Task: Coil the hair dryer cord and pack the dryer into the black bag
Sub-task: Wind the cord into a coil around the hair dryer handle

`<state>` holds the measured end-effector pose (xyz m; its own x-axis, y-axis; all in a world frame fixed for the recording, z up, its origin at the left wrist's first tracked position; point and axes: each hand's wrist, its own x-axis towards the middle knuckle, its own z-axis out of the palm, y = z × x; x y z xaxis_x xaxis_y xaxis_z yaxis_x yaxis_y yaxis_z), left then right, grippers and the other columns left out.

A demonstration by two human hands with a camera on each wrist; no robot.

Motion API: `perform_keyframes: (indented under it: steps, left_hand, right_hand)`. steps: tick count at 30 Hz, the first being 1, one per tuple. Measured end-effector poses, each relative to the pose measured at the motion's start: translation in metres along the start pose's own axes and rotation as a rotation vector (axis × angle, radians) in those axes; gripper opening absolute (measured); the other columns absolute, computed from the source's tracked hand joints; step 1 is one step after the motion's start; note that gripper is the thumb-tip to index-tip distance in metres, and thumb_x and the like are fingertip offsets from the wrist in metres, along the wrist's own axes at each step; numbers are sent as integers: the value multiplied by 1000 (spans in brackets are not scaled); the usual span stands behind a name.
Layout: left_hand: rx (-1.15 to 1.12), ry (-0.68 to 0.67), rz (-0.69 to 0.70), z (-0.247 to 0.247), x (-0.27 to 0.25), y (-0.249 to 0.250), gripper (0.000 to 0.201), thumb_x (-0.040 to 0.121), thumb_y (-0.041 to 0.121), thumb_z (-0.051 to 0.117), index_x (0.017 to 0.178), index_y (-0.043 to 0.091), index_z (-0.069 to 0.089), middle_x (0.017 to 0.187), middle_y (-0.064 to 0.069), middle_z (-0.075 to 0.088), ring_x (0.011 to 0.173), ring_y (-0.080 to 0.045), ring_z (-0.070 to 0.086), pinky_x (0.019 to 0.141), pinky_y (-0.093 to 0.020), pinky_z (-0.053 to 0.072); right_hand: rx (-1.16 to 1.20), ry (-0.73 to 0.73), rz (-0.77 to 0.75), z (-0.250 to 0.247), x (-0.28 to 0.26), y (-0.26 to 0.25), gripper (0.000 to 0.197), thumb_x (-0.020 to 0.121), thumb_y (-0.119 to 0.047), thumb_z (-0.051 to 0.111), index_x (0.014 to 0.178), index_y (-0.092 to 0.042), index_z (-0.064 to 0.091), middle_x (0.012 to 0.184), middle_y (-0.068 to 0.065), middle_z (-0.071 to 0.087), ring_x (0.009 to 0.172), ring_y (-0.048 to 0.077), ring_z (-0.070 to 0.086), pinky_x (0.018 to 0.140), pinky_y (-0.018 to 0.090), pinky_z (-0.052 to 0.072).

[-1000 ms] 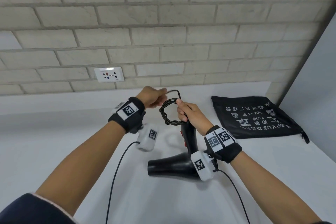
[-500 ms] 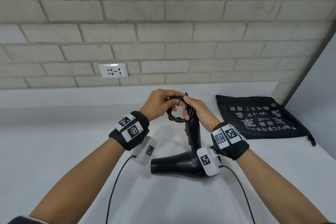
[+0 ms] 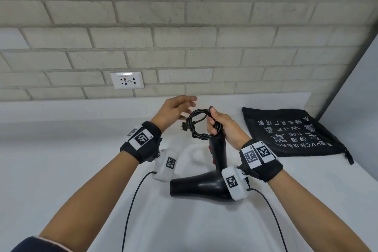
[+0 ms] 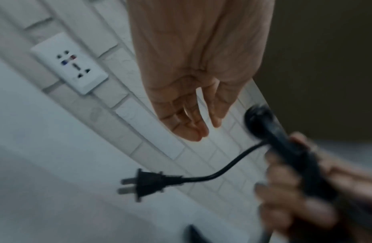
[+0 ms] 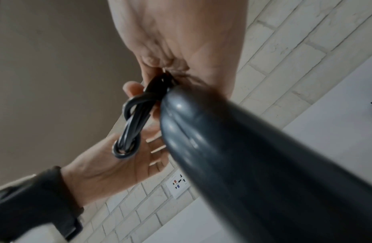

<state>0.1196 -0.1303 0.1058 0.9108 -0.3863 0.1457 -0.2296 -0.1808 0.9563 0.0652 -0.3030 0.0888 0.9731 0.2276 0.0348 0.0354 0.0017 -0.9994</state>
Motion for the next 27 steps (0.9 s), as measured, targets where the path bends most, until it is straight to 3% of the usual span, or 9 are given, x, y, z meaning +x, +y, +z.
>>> perform_keyframes:
  steps: [3, 6, 8, 11, 13, 15, 18, 21, 27]
  left_hand:
    - [334, -35, 57, 7, 3, -15, 40, 86, 1, 54, 124, 15, 56, 114, -4, 53, 90, -15, 52, 63, -12, 50]
    - [561, -79, 63, 21, 3, -29, 34, 84, 9, 63, 117, 5, 60, 112, -12, 59, 99, -25, 57, 68, -14, 46]
    - [615, -88, 64, 27, 1, -37, 24, 84, 7, 61, 108, 0, 64, 107, -19, 65, 90, -28, 61, 71, -17, 46]
    - [587, -90, 36, 30, -2, -39, 16, 85, 2, 57, 98, -1, 68, 89, -18, 64, 63, -20, 58, 54, -11, 45]
    - [592, -87, -3, 25, 0, -38, 16, 85, 11, 60, 94, 2, 70, 88, -17, 67, 71, -25, 62, 65, -21, 46]
    - [440, -37, -49, 17, 3, -33, 11, 83, 13, 64, 81, 6, 71, 81, -19, 69, 69, -22, 63, 69, -27, 51]
    - [13, 94, -124, 3, 7, -22, 19, 84, 6, 62, 66, 12, 64, 63, -7, 63, 47, -4, 57, 54, -16, 54]
    - [-166, 71, -171, 1, 10, -5, 16, 86, 12, 61, 70, 14, 62, 52, 8, 62, 44, 1, 54, 51, -10, 49]
    - [-305, 37, -269, 4, 7, -2, 12, 88, 12, 57, 79, 13, 64, 58, 10, 65, 54, -2, 55, 51, -9, 48]
  right_hand:
    - [20, -16, 3, 1, -2, 0, 44, 99, -36, 25, 61, -16, 37, 41, -7, 43, 52, 17, 36, 52, 19, 37]
    - [19, -21, 13, 2, -3, -1, 45, 99, -36, 25, 60, -16, 37, 41, -7, 43, 52, 16, 36, 53, 21, 36]
    - [12, -17, 21, 3, -4, -2, 45, 98, -37, 25, 60, -16, 37, 41, -6, 43, 51, 15, 36, 53, 21, 35]
    - [-15, -3, 21, 4, -5, -3, 46, 98, -37, 24, 60, -16, 37, 40, -6, 44, 51, 15, 35, 54, 22, 34]
    - [-36, 11, 23, 4, -5, -4, 45, 98, -37, 24, 60, -16, 36, 41, -6, 44, 50, 14, 36, 50, 18, 37]
    - [-61, 24, 22, 3, -5, -5, 45, 99, -37, 24, 61, -16, 36, 42, -7, 45, 50, 14, 37, 48, 15, 39]
    - [-73, 35, 22, 4, -3, -4, 45, 99, -38, 23, 61, -16, 36, 42, -7, 45, 51, 16, 37, 48, 15, 39]
    - [-56, 42, 19, 4, -2, -3, 45, 99, -38, 23, 62, -16, 36, 42, -7, 45, 53, 17, 37, 50, 18, 41]
    - [-79, 45, -4, 3, -2, -1, 47, 98, -40, 22, 61, -16, 36, 43, -7, 46, 53, 15, 38, 56, 21, 38]
